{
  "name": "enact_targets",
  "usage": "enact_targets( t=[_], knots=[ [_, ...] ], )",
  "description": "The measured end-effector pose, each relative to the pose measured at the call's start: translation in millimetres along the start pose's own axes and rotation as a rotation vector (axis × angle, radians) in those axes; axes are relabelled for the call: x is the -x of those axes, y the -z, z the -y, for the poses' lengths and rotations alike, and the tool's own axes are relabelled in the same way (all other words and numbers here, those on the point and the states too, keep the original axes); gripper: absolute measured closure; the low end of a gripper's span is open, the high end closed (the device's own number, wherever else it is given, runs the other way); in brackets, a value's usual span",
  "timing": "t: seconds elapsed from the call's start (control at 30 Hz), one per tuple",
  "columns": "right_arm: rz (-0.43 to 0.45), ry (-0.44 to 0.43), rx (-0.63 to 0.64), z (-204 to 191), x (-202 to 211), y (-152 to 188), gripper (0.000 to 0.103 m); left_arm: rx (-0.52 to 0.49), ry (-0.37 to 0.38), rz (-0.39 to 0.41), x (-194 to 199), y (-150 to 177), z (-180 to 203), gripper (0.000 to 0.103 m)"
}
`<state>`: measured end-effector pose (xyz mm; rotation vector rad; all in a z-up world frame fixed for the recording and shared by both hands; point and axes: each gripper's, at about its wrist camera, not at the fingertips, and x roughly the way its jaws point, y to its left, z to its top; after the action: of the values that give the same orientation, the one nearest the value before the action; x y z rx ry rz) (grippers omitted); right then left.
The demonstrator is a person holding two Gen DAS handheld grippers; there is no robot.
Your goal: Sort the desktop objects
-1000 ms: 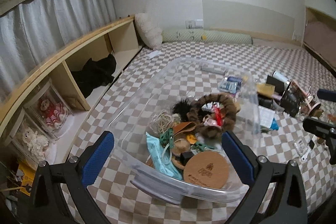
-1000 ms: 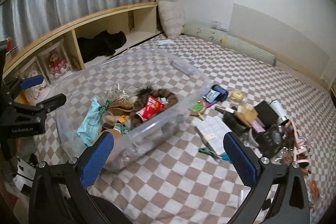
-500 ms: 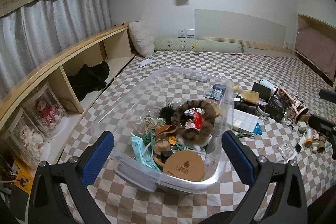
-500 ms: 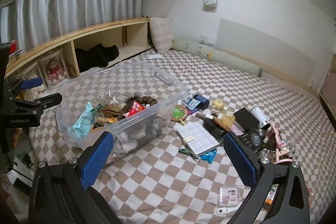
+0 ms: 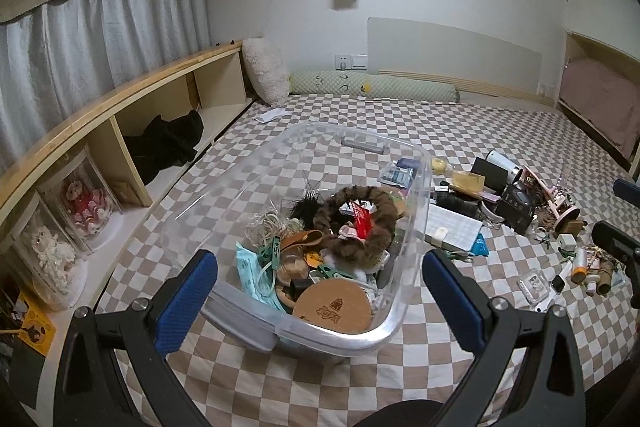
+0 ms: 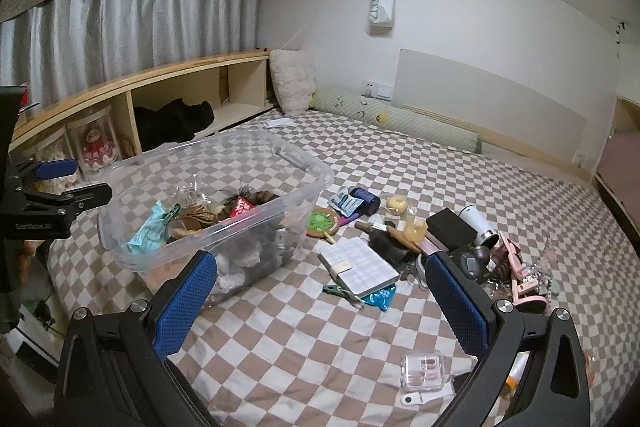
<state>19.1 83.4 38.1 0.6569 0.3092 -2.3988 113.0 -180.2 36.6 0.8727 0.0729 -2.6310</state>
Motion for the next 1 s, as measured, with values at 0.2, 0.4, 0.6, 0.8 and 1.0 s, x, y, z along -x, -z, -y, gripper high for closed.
enact_targets(
  t=[0.2,0.4,0.6,0.8,1.0],
  knots=[
    [-0.001,0.006,-0.014,4.4,-3.9,4.3,0.0,-0.015,-0.001,-0.003,-1.5,2.7,6.6,0.0],
    [-0.007,0.007,-0.027,7.8,-6.9,7.3,0.0,-0.019,-0.008,-0.012,-6.3,4.9,8.3,0.0],
    [-0.016,0.009,-0.023,8.4,-9.1,9.2,0.0,-0.03,-0.02,-0.012,-9.0,5.3,8.9,0.0],
    [-0.017,0.011,-0.027,9.4,-10.4,9.7,0.0,-0.027,-0.019,-0.017,-11.1,3.5,8.9,0.0],
    [-0.021,0.009,-0.024,8.2,-11.7,10.3,0.0,-0.041,-0.01,-0.02,-14.0,3.8,3.1,0.0]
  ],
)
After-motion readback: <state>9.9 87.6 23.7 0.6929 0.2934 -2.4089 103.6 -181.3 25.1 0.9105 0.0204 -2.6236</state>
